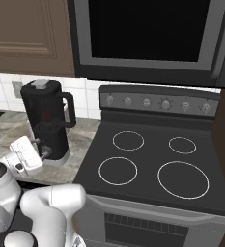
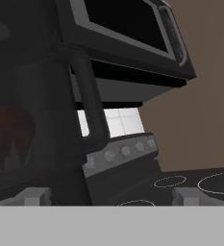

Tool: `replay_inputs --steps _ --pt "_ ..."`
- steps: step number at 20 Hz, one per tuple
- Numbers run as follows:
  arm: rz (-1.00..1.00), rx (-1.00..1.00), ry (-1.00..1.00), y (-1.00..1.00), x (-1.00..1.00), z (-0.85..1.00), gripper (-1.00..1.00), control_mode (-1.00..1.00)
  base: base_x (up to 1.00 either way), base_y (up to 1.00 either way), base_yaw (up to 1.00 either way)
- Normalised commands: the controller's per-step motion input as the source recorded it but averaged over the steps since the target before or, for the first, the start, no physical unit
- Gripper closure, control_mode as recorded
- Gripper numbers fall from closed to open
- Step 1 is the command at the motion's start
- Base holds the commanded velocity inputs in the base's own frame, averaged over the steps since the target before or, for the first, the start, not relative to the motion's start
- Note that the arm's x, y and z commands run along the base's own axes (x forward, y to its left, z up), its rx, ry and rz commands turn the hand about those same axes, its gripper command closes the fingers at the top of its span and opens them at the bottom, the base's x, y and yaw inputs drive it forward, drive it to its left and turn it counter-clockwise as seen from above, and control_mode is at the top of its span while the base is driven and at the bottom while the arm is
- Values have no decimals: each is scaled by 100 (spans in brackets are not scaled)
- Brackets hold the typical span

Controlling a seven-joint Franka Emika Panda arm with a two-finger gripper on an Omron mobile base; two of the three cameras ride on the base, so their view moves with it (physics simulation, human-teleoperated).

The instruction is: Open the blender lid, put the apple in the blender, close the lid, and start the blender.

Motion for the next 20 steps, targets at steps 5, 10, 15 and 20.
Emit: replay_inputs --steps 5,10,15,20 --pt "5 0 0 1 23 -14 -100 -100 0 0 0" --pt "2 0 0 0 3 -11 -100 -100 0 0 0" --pt "0 0 0 -3 0 -12 -100 -100 0 0 0" --pt "0 0 0 -4 0 -6 -100 -100 0 0 0"
